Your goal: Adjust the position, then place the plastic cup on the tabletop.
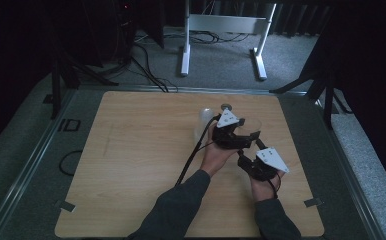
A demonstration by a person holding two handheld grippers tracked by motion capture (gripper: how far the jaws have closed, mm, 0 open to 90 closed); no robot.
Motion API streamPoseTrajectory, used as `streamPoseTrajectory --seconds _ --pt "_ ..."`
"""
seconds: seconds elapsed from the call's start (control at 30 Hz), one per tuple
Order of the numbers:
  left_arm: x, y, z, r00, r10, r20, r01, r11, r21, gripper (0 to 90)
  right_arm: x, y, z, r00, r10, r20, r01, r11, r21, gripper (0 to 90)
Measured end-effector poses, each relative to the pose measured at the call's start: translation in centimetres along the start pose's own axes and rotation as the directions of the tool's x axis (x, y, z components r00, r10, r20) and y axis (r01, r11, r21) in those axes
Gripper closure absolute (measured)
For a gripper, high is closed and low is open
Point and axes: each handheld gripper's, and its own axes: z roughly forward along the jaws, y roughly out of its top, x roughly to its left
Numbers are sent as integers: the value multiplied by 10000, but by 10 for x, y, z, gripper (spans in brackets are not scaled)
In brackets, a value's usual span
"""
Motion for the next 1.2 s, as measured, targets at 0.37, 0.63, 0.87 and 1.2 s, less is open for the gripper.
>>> streamPoseTrajectory --seconds 0.37,0.63,0.87,1.2 --pt "-2 0 -1 9978 483 -448 -482 9988 36 276 -2 -2 -2 9999 -15 -103 15 10000 50 282" --pt "-4 0 -3 9931 875 -781 -875 9962 40 276 -2 -2 -4 9999 -10 -120 10 10000 63 279" --pt "-5 2 -7 9873 1237 -997 -1230 9923 127 277 -3 -5 -3 9999 -15 -123 17 9999 160 276" --pt "-1 5 -16 9845 1342 -1128 -1330 9909 180 278 -6 -7 -6 10000 23 -12 -22 9998 189 276"
